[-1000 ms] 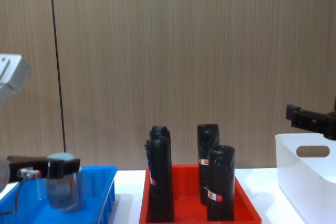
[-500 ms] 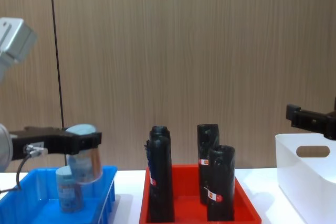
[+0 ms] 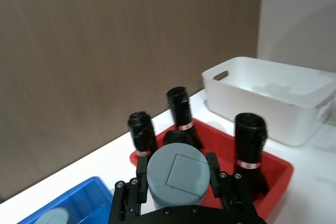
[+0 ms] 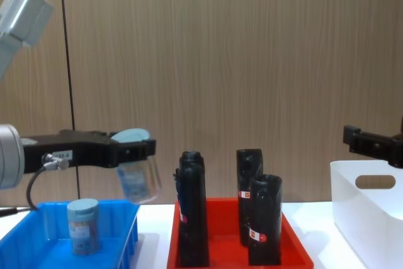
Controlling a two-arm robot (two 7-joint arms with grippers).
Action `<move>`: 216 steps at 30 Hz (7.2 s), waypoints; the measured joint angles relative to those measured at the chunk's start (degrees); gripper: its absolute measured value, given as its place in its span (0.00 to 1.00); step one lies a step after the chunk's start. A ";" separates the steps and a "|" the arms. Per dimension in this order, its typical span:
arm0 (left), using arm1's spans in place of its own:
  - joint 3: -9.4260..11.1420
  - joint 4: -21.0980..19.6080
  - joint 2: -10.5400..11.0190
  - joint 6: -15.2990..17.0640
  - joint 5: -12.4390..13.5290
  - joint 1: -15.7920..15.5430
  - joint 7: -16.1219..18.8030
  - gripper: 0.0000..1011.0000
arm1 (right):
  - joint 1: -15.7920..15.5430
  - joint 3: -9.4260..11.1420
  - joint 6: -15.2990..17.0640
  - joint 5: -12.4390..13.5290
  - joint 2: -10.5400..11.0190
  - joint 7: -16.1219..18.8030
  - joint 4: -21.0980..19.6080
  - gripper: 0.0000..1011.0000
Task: Pick the cotton swabs from the blue box and place them into the white box.
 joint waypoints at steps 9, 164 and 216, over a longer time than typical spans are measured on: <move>0.35 0.77 -0.07 -1.21 -0.31 -1.52 -8.66 0.66 | 0.00 0.00 0.00 0.00 0.00 0.00 0.00 0.99; 4.82 11.41 -5.11 -6.73 0.69 -12.07 -38.72 0.67 | 16.54 -7.03 10.06 -7.62 1.06 39.37 9.38 0.63; 4.81 11.42 -5.11 -6.73 0.71 -12.07 -38.66 0.99 | 16.61 0.28 7.67 2.70 8.08 24.37 14.83 0.63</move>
